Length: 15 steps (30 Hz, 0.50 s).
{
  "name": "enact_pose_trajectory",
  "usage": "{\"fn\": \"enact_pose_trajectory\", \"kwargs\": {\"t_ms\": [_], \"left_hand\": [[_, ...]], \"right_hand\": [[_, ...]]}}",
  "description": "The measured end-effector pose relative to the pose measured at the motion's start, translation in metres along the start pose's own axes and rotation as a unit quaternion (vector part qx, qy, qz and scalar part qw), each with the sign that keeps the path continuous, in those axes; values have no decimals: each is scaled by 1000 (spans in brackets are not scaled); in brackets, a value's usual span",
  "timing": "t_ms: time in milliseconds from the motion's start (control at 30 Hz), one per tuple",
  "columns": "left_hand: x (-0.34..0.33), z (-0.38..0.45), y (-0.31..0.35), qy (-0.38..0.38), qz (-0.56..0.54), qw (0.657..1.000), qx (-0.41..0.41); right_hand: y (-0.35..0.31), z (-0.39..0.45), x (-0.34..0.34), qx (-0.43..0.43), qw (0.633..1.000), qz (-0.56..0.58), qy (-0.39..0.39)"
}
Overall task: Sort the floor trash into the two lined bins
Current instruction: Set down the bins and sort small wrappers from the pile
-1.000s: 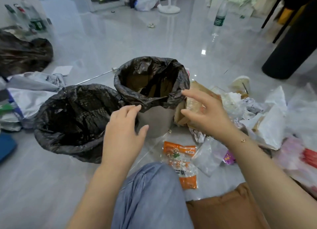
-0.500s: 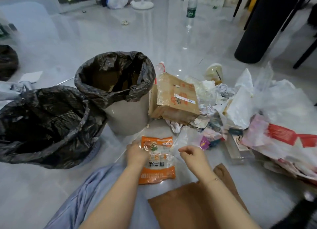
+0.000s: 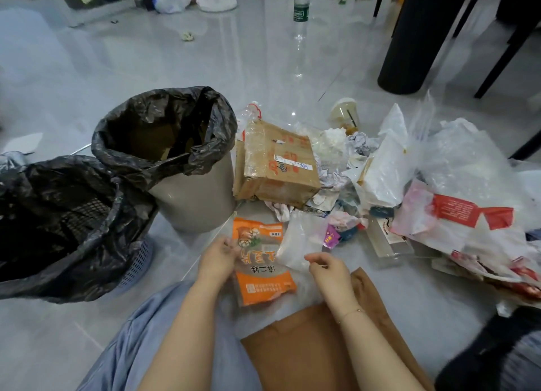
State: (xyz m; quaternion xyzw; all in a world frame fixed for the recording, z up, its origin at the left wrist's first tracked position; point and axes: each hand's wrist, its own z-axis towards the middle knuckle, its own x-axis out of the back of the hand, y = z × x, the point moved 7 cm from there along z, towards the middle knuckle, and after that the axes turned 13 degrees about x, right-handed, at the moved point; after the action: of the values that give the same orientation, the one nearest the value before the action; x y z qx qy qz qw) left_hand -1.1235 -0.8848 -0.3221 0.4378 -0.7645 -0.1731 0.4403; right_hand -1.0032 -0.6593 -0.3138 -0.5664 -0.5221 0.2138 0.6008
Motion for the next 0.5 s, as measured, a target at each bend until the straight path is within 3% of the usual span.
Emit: {"fn": "enact_pose_trajectory", "kwargs": {"t_ms": [100,167,267,367,500], "left_hand": [[20,-33,17,-22,-138,988,-68],[23,-52,21,-63,-211,972,-83],[16,-72,23,-120,-249,957,-85],[10,-81,29,-159,-276,945,-80],[0,-87,33,-198,-280,937,-71]], "right_hand": [[-7,2,17,-8,999,42,31],[-16,2,16,-25,992,127,-5],[-29,0,13,-41,975,208,-69],[-39,2,28,-19,975,211,-59],[-51,1,38,15,979,176,-102]]}}
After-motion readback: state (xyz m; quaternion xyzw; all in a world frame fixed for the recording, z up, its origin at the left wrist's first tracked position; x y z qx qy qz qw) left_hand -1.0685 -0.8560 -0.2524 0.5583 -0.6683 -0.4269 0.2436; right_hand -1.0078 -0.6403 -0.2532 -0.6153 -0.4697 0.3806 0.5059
